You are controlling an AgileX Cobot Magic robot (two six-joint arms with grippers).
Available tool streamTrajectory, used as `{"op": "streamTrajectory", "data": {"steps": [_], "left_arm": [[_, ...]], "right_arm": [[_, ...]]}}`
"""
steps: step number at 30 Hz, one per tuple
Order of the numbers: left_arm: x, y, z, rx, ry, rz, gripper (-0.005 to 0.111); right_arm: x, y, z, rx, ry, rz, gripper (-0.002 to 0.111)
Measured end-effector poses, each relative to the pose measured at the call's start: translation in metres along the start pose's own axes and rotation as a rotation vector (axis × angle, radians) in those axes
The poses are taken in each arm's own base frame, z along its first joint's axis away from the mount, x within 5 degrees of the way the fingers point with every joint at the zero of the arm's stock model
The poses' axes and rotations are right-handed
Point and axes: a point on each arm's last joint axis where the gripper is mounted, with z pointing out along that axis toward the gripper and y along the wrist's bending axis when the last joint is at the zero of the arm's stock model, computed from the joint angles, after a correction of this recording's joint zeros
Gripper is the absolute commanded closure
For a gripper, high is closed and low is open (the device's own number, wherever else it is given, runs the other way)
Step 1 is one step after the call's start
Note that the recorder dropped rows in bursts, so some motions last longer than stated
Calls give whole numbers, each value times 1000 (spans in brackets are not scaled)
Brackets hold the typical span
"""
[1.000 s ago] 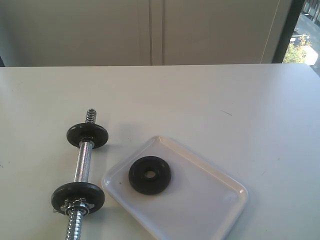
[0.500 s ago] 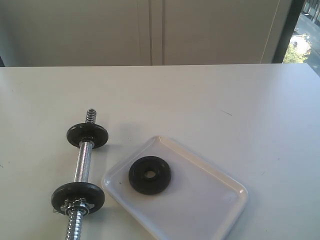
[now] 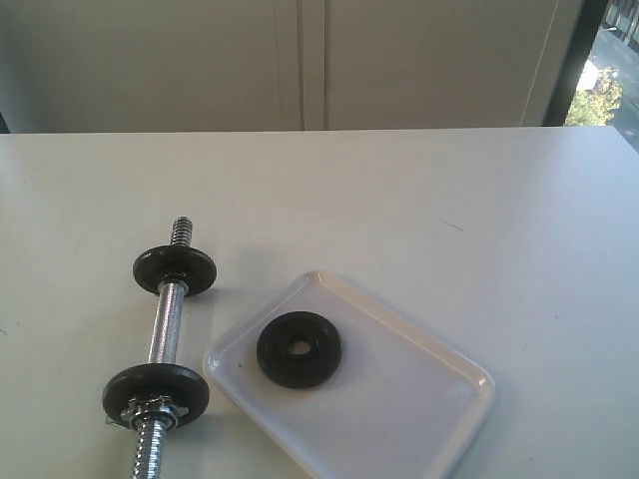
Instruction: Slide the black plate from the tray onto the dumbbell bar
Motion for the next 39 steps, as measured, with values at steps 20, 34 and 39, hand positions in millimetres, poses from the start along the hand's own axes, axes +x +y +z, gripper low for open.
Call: {"op": "streamTrajectory", "data": {"steps": [20,34,39], "left_arm": [[-20,-59,140,281,779,124,107],[19,-99,192,156,943,228,106],[28,-99,200,146,960,223,79]], "right_arm": [[0,0,0,0,0,0,108],[0,0,0,0,0,0,108],[0,0,0,0,0,0,108]]}}
